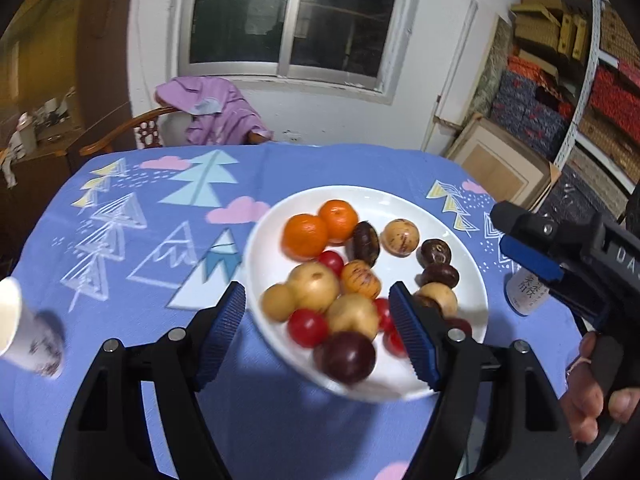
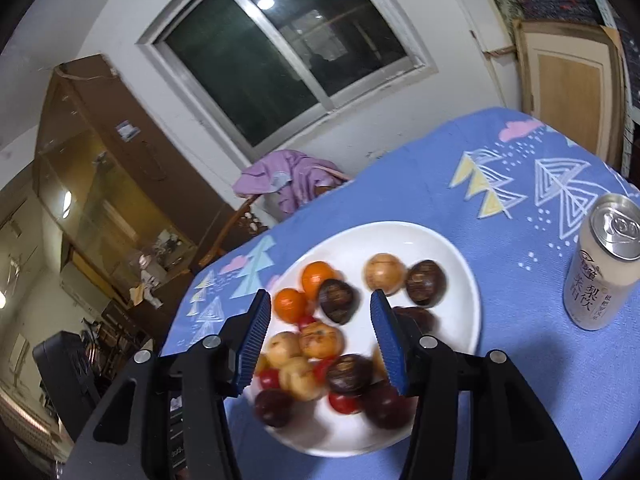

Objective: Organize fruits
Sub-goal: 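Withdraw both tools from the plate toward the two remaining tangerines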

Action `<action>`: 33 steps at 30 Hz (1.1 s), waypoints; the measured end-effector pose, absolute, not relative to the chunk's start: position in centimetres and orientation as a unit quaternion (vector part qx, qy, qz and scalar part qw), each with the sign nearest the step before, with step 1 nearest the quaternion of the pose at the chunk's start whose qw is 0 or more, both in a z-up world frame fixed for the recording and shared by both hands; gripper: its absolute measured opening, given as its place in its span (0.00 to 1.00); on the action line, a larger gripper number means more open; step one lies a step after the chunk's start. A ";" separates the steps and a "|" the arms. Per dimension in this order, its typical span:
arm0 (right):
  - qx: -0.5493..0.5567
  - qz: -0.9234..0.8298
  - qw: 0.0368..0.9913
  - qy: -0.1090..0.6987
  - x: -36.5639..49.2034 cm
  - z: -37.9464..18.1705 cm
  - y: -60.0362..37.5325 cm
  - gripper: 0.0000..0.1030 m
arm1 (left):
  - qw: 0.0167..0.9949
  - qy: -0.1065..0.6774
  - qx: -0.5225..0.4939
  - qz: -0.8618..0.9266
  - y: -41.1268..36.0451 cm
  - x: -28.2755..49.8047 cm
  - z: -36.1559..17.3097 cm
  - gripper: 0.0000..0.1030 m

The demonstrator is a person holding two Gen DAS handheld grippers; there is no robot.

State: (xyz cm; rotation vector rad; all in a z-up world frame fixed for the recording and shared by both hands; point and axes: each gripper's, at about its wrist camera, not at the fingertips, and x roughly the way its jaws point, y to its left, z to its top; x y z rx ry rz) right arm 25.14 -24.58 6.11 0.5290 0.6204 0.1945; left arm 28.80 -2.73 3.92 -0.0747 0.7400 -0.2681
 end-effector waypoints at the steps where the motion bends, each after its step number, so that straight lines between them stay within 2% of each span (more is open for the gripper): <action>1: 0.248 0.107 0.916 0.297 24.4 6.8 -23.6 0.52 | 0.925 0.357 -0.040 -0.125 -1.9 27.9 4.1 0.74; 4: 0.214 0.140 0.924 0.285 21.7 8.4 -20.5 0.62 | 0.930 0.347 -0.063 -0.101 1.2 24.5 4.4 0.79; 11: 0.171 0.184 0.920 0.300 15.9 10.1 -15.7 0.65 | 0.922 0.360 -0.105 -0.093 5.4 18.5 2.5 0.79; 13: 0.169 0.177 0.922 0.300 13.7 9.6 -15.8 0.74 | 0.920 0.364 -0.108 -0.100 5.5 16.6 1.6 0.79; 20: 0.195 0.115 0.910 0.347 9.0 3.4 -20.0 0.74 | 0.927 0.358 -0.009 -0.114 2.3 10.3 -1.3 0.80; 22: 0.212 0.096 0.902 0.364 9.2 2.1 -21.4 0.74 | 0.927 0.355 0.003 -0.120 1.8 9.3 -1.6 0.88; 27: 0.262 0.096 0.887 0.368 9.2 1.5 -23.0 0.77 | 0.928 0.347 0.033 -0.133 0.5 8.2 -1.9 0.88; 30: 0.257 0.092 0.890 0.365 9.2 1.6 -22.8 0.82 | 0.924 0.352 0.050 -0.137 -0.3 8.2 -2.2 0.88; 33: 0.252 0.095 0.891 0.367 9.4 1.7 -22.4 0.82 | 0.920 0.359 0.064 -0.141 -0.9 8.3 -2.7 0.88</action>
